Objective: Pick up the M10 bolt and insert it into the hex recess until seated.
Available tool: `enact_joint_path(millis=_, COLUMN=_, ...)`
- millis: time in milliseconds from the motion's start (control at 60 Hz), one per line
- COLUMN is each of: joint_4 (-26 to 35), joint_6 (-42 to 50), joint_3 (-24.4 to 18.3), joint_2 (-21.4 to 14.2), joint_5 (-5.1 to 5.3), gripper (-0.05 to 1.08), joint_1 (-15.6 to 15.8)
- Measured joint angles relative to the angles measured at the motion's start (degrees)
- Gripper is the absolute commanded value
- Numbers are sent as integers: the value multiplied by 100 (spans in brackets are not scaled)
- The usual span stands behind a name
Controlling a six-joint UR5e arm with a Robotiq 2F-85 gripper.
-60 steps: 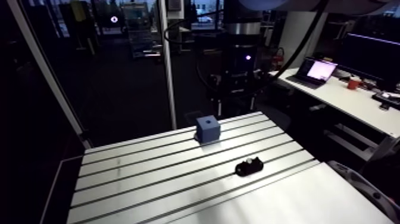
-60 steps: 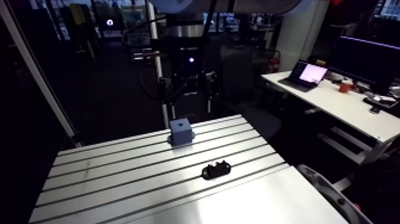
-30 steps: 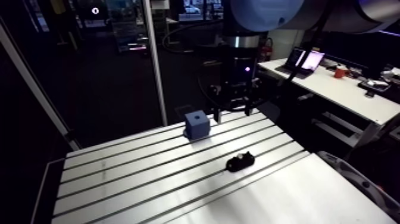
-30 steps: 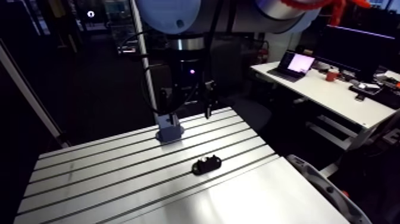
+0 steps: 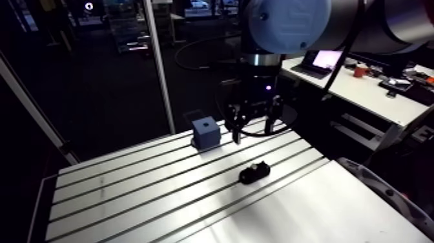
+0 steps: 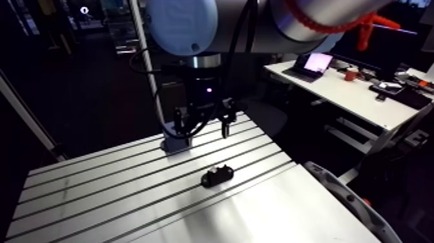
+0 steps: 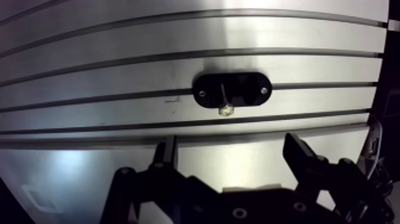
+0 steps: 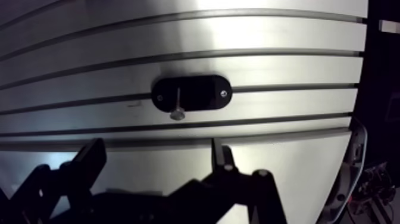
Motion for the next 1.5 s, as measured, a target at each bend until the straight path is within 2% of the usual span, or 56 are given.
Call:
enact_joint_path(millis=67, joint_4=-70, joint_6=-10, joint_3=48, joint_2=37, joint_5=-2, gripper=14, joint_1=-6)
enact_joint_path(millis=200, joint_4=-196, joint_6=-21, joint_3=129, joint_2=102, joint_5=-3, gripper=30, joint_1=-26)
enact_joint_path(millis=417, joint_4=-399, joint_6=-23, joint_3=253, joint_2=186, joint_5=-3, gripper=37, joint_1=-70)
enact_joint_path(millis=883, joint_4=-706, joint_6=-1, joint_3=509, joint_2=178, joint_5=-12, gripper=43, joint_1=-84)
enact_joint_path(millis=1500, joint_4=-1138, joint_6=-1, joint_3=815, joint_2=129, joint_5=-13, gripper=43, joint_1=-92)
